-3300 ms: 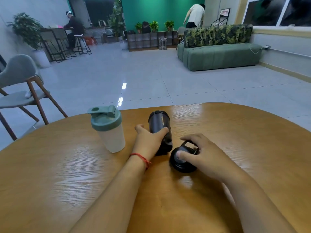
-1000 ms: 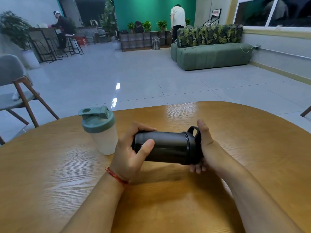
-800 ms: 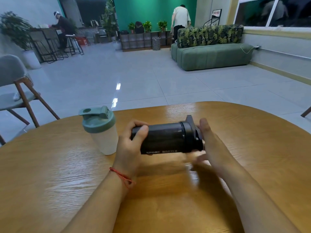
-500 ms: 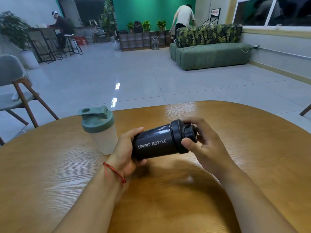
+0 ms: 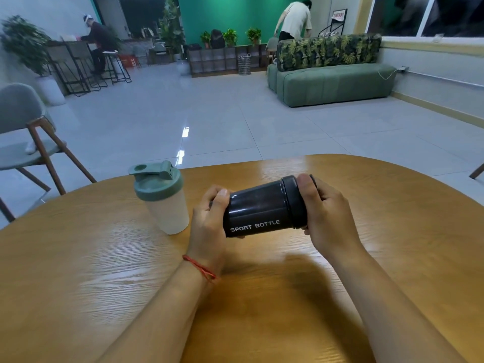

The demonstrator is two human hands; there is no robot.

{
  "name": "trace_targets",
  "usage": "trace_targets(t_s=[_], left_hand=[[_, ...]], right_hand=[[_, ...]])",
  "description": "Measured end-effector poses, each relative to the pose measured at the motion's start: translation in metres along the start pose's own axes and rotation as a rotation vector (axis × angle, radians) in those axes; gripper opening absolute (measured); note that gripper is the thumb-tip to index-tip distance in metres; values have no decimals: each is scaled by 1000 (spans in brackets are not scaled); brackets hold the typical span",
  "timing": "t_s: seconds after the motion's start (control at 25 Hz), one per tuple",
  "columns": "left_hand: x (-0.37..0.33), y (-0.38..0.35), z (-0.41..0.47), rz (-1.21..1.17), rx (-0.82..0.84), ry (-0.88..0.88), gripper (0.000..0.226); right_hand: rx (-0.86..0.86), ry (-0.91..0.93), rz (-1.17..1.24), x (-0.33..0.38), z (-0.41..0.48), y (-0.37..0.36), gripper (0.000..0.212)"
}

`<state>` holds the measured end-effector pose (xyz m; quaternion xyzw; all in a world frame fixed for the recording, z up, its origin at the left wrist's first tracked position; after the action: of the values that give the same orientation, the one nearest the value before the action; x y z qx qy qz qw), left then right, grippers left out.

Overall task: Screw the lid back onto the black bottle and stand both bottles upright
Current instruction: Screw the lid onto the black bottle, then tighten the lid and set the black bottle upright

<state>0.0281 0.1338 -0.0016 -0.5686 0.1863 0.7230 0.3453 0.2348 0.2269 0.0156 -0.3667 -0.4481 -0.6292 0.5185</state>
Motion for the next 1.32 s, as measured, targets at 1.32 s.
trace_targets(t_s=[1.32], left_hand=[[-23, 312, 56, 627, -501, -74, 81]], right_hand=[[287, -114, -61, 63, -80, -268, 79]])
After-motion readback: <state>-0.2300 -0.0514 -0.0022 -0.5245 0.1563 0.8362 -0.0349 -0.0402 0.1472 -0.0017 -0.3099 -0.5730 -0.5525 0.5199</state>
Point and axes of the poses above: each hand's wrist, its own z-axis towards the middle knuckle, its own y-axis out of the back of the hand, x = y × z, the point moved 6 cm from there along z, towards the middle knuckle, and after that the axes turned 15 degrees about -x, right-handed, at the moved point
